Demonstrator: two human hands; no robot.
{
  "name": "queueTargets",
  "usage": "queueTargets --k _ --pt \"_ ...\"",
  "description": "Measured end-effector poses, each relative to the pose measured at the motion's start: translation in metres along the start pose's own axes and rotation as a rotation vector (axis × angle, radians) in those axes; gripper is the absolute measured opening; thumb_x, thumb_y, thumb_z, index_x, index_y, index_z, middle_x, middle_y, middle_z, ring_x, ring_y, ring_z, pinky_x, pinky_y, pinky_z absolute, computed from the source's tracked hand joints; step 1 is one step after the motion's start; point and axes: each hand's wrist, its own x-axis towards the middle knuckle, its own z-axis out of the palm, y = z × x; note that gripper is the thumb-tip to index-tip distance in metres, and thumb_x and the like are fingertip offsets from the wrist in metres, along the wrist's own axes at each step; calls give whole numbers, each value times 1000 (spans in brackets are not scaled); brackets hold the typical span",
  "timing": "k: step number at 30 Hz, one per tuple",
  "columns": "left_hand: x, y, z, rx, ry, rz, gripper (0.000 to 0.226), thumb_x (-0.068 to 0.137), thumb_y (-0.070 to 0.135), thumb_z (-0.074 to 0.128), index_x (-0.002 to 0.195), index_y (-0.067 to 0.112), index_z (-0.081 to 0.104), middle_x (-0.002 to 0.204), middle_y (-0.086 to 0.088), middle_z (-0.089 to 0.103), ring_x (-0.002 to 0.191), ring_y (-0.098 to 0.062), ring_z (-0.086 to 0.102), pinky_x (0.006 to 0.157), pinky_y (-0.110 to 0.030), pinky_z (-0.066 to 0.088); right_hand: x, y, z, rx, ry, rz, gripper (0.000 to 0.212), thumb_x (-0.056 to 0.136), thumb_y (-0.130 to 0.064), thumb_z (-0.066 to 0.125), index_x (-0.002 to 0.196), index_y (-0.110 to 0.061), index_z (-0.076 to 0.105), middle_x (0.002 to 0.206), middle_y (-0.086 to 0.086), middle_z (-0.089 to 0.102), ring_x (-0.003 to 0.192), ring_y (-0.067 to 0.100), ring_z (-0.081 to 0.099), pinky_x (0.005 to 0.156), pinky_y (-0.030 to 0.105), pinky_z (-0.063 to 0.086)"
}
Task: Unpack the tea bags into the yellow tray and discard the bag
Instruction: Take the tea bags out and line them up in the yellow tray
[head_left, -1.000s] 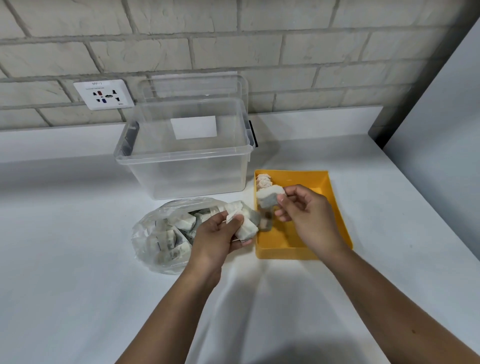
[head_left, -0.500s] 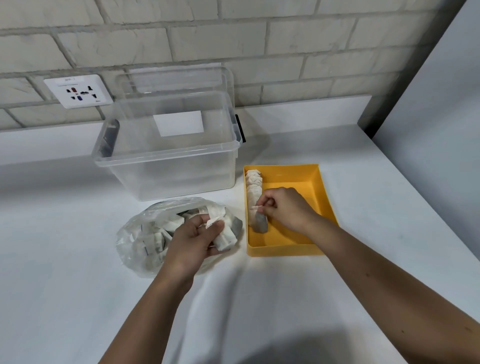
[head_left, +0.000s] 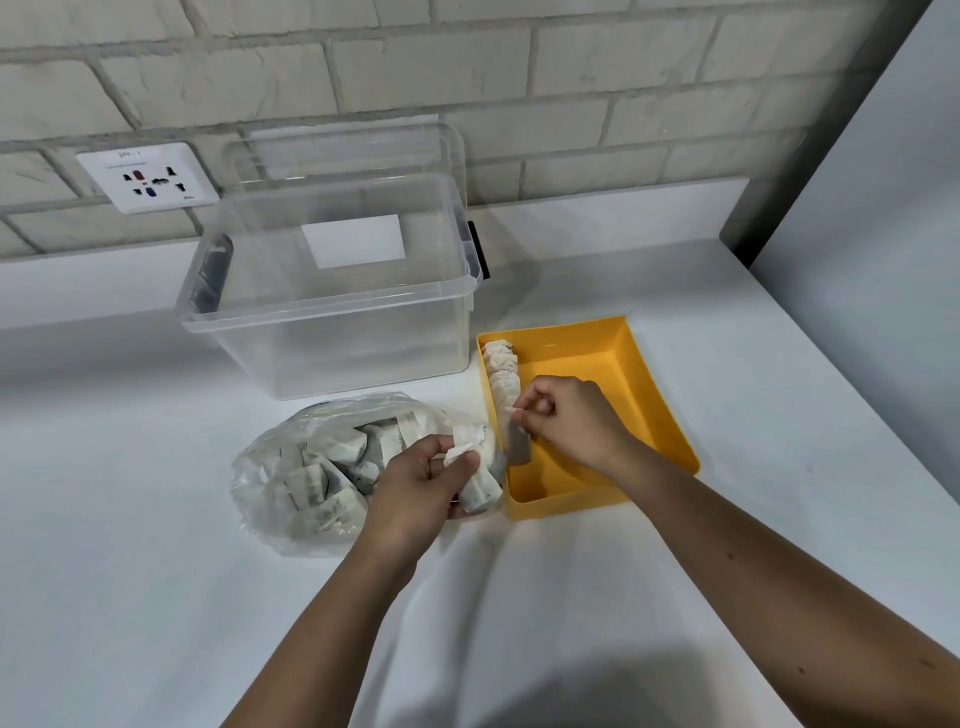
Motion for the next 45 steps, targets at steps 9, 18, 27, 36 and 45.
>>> queueTargets --k 9,18,27,36,45 --pt "0 -1 -4 -20 2 7 24 94 15 66 118 10 65 94 -18 74 88 -24 72 85 -45 61 -7 -3 -1 13 -17 -15 15 80 -26 77 92 -25 68 67 -10 62 68 8 59 68 25 48" --pt "-8 15 -4 -220 -85 4 22 94 13 63 114 7 69 105 -15 76 91 -21 73 85 -39 61 -47 -48 -26 509 -63 -31 13 78 -33 78 82 -21 74 77 -2 72 58 5 57 60 20 49" --pt "-12 20 1 -228 -66 27 18 93 10 64 110 9 70 103 -16 76 88 -22 73 71 -32 62 -61 -50 -36 388 -182 29 28 71 -36 84 86 -15 71 79 5 74 67 17 69 66 30 55" --pt "-14 22 9 -235 -66 40 17 94 12 63 110 8 70 101 -13 77 87 -19 73 76 -33 63 -68 -39 -48 572 -206 108 22 83 -20 75 103 -15 67 78 4 74 67 19 68 67 31 55" --pt "-9 11 8 -176 123 83 13 93 15 67 105 11 72 88 -5 78 79 -15 73 69 -30 62 -37 3 -45 126 -173 170 12 82 -32 76 85 -23 69 76 -10 64 75 10 56 71 25 44"
